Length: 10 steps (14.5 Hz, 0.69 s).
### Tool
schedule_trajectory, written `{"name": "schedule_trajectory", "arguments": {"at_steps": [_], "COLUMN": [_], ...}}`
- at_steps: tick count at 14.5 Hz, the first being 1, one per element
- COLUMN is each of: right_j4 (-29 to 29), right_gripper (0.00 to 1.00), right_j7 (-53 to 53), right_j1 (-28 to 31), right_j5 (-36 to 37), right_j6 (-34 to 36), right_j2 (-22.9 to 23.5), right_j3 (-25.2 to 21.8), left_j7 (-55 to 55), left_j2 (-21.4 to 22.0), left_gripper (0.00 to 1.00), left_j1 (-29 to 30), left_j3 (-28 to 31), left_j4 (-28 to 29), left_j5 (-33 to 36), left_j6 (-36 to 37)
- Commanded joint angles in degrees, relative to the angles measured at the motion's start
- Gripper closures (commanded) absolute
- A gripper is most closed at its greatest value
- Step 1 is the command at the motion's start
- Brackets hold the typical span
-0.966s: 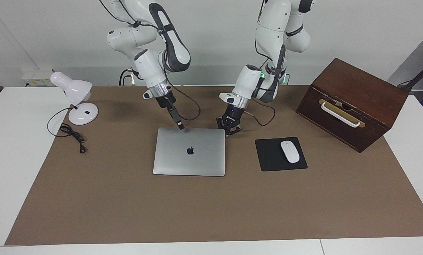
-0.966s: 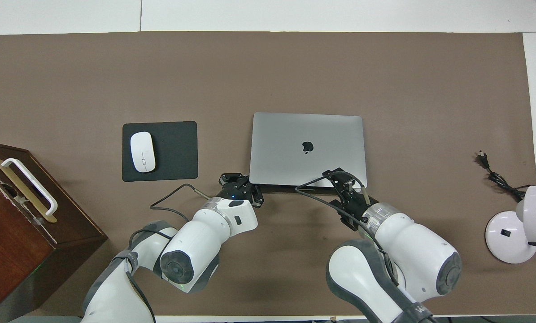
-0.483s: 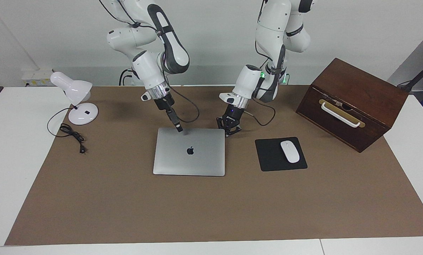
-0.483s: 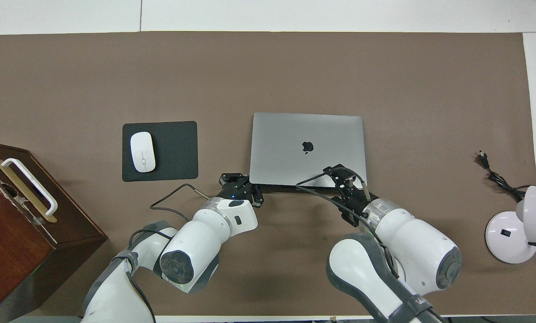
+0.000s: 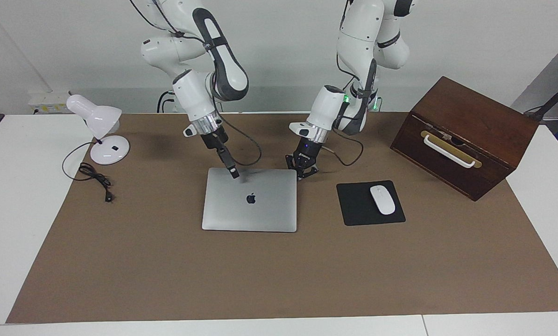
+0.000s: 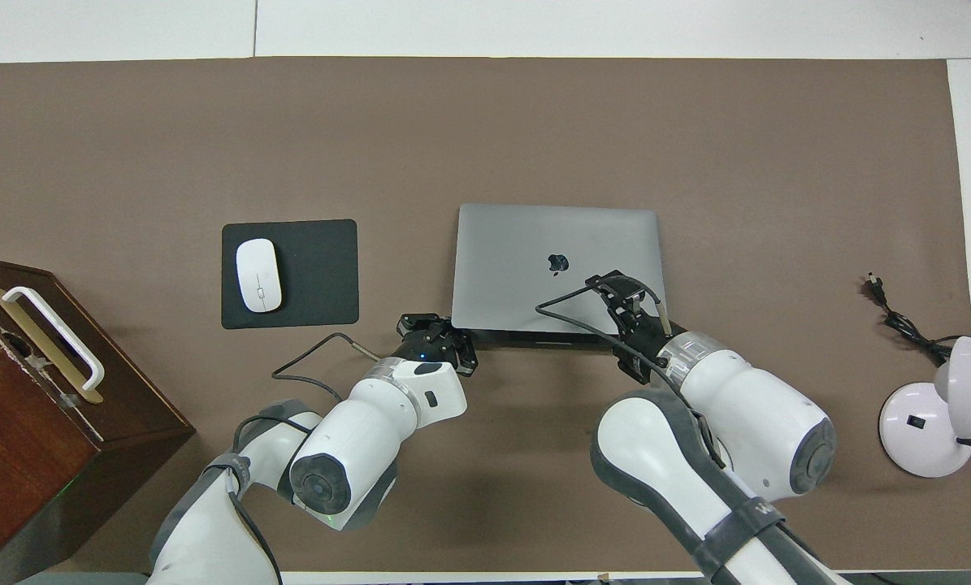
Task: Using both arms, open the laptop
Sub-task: 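Lift the laptop lid upward with the right gripper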
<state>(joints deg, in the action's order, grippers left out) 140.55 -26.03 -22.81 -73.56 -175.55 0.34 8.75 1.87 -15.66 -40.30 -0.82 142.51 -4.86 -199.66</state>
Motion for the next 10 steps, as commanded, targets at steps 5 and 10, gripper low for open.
{"name": "schedule_trajectory", "arguments": {"at_steps": [5, 10], "right_j4": [-4.05, -7.47], "right_gripper": [0.02, 0.02], "right_j7": [2.73, 4.48], "right_j1": [0.93, 1.72], "right_j5": [-1.85, -1.77], "right_j6": [-0.50, -0.50], "right_j2": [2.20, 3.69], "right_j3": [0.39, 0.31], "left_j7": [1.21, 1.21], "left_j2": [-2.36, -2.36], "left_gripper": [1.00, 1.00], "left_j1": [-1.27, -1.27], "left_j3": [1.08, 1.08], "left_j4": [-0.92, -0.92], "left_j5": [-0.94, -0.94], "left_j6": [-1.00, -1.09]}}
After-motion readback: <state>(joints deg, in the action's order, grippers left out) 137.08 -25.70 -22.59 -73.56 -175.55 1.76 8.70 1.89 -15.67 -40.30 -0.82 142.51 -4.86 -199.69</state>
